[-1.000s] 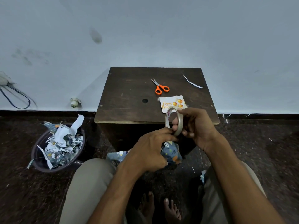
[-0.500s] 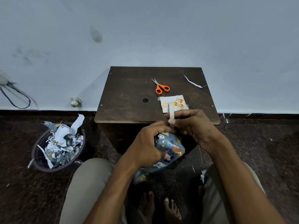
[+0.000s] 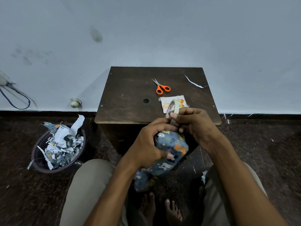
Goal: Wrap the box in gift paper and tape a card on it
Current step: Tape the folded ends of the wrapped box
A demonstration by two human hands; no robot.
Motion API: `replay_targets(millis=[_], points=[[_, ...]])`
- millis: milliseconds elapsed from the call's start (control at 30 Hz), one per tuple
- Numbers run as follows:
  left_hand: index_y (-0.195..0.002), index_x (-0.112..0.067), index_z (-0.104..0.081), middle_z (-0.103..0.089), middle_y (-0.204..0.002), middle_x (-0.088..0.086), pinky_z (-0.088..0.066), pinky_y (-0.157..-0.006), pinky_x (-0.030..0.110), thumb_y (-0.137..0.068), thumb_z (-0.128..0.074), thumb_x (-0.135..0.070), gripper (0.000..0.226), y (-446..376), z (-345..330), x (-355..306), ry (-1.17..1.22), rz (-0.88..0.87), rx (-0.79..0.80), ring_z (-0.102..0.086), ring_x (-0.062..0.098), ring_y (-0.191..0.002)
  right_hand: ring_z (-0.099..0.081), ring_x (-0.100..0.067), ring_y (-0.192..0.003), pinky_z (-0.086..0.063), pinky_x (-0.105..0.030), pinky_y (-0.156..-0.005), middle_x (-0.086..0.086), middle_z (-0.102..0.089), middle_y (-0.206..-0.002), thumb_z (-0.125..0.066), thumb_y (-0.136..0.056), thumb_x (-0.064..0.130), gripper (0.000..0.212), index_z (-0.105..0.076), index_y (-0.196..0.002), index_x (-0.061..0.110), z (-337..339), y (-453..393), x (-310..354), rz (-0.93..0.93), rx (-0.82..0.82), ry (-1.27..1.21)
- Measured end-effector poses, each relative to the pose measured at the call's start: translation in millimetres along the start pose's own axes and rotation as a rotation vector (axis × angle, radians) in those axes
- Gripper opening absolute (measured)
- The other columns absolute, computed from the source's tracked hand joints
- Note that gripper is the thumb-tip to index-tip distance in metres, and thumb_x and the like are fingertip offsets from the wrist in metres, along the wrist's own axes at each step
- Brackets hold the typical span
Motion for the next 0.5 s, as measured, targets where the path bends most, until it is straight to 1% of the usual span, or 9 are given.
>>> replay_targets(millis=[67, 133, 200, 233, 300, 333, 367, 433, 500], points=[[-0.119, -0.010, -0.071, -0.057, -0.132, -0.001, -0.056, -0.096, 0.048, -0.049, -0.091, -0.006, 0.073, 0, 3, -2, 0.074, -0.010, -0.018, -0.061, 0.020, -0.123, -0.059, -0.016, -0.054, -0.047, -0.019, -0.046, -0.016, -0.069, -0.071, -0.082, -0.067, 0.015, 0.016, -0.069, -0.060, 0.008, -1, 1, 3, 0.023, 0.002, 0.002], [-0.118, -0.007, -0.071, -0.058, -0.129, 0.002, -0.057, -0.094, 0.049, -0.049, -0.090, -0.002, 0.071, 1, 5, -2, 0.110, -0.020, -0.019, -0.062, 0.024, -0.120, -0.057, -0.013, -0.051, -0.044, -0.021, -0.045, -0.017, -0.068, -0.069, -0.086, -0.066, 0.021, 0.029, -0.068, -0.066, -0.002, 4, 3, 7, 0.071, -0.041, 0.108], [-0.118, -0.007, -0.072, -0.058, -0.128, 0.000, -0.057, -0.092, 0.041, -0.049, -0.090, 0.000, 0.072, 0, 8, -2, 0.095, -0.027, -0.013, -0.062, 0.023, -0.119, -0.054, -0.010, -0.049, -0.042, -0.021, -0.046, -0.010, -0.068, -0.064, -0.092, -0.066, 0.028, 0.040, -0.067, -0.069, -0.003, 13, 5, 13, 0.167, -0.138, 0.309], [-0.118, -0.008, -0.072, -0.058, -0.128, -0.001, -0.057, -0.092, 0.036, -0.048, -0.090, 0.001, 0.073, -1, 9, -2, 0.071, -0.033, -0.007, -0.062, 0.021, -0.119, -0.054, -0.008, -0.051, -0.042, -0.021, -0.049, -0.006, -0.067, -0.064, -0.095, -0.065, 0.035, 0.043, -0.067, -0.069, 0.003, 17, 5, 18, 0.234, -0.198, 0.415], [-0.117, -0.008, -0.073, -0.058, -0.127, -0.002, -0.055, -0.093, 0.030, -0.045, -0.089, 0.000, 0.074, -3, 12, -1, 0.014, -0.049, 0.006, -0.062, 0.016, -0.120, -0.055, -0.008, -0.065, -0.043, -0.020, -0.059, 0.000, -0.065, -0.080, -0.092, -0.058, 0.050, 0.048, -0.064, -0.077, 0.017, 21, 9, 30, 0.406, -0.311, 0.637], [-0.116, -0.009, -0.074, -0.058, -0.127, 0.000, -0.055, -0.093, 0.030, -0.043, -0.089, -0.001, 0.075, -3, 13, -1, -0.004, -0.050, 0.012, -0.061, 0.015, -0.120, -0.056, -0.008, -0.078, -0.044, -0.020, -0.066, 0.003, -0.063, -0.093, -0.088, -0.057, 0.053, 0.047, -0.064, -0.085, 0.023, 17, 11, 36, 0.501, -0.312, 0.724], [-0.115, -0.009, -0.074, -0.058, -0.127, 0.000, -0.056, -0.094, 0.032, -0.042, -0.088, -0.002, 0.075, -3, 14, -1, -0.010, -0.044, 0.018, -0.061, 0.014, -0.119, -0.057, -0.009, -0.092, -0.046, -0.022, -0.074, 0.006, -0.060, -0.105, -0.084, -0.060, 0.052, 0.045, -0.066, -0.093, 0.027, 10, 12, 40, 0.575, -0.265, 0.781], [-0.115, -0.009, -0.074, -0.058, -0.127, 0.000, -0.057, -0.094, 0.033, -0.041, -0.086, -0.003, 0.075, -2, 15, 0, -0.002, -0.027, 0.034, -0.062, 0.014, -0.119, -0.054, -0.010, -0.114, -0.046, -0.033, -0.093, 0.013, -0.059, -0.120, -0.077, -0.070, 0.047, 0.035, -0.073, -0.101, 0.031, -1, 12, 39, 0.615, -0.140, 0.841], [-0.115, -0.010, -0.074, -0.058, -0.127, -0.002, -0.057, -0.091, 0.032, -0.042, -0.086, -0.002, 0.074, 0, 19, -1, 0.016, -0.023, 0.039, -0.063, 0.015, -0.117, -0.057, -0.009, -0.115, -0.045, -0.042, -0.100, 0.015, -0.066, -0.115, -0.074, -0.077, 0.039, 0.020, -0.078, -0.094, 0.029, -6, 11, 35, 0.571, -0.066, 0.827]])
Point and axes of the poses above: each hand's wrist, its own y-axis away from the middle knuckle, its own z-axis out of the back of the hand, x = y × z, the point moved 8 cm from there along -y, towards the middle knuckle
